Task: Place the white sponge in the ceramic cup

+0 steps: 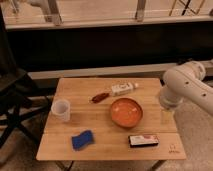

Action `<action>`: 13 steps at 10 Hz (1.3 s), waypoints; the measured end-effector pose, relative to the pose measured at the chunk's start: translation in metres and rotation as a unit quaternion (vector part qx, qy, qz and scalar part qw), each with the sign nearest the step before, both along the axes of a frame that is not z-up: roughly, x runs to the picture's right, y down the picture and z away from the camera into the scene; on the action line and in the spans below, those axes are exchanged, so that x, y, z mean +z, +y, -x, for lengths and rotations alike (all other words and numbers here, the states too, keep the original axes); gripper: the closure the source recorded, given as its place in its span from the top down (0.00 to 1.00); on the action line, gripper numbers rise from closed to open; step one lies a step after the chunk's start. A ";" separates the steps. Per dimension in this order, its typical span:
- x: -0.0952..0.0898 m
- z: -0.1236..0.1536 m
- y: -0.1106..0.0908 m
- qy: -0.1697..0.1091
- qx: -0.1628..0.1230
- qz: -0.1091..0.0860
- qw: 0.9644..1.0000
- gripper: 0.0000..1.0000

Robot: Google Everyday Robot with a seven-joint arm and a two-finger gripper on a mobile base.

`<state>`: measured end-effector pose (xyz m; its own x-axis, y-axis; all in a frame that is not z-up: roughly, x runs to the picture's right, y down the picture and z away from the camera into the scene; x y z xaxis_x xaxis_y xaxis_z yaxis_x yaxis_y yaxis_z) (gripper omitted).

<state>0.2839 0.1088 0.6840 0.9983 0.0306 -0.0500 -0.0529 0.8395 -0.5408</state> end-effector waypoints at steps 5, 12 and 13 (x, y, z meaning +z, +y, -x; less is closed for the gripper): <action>0.000 0.000 0.000 0.000 0.000 0.000 1.000 0.80; -0.002 0.004 0.003 0.000 -0.011 0.004 1.000 0.80; -0.003 0.016 0.004 -0.004 -0.021 0.006 1.000 0.80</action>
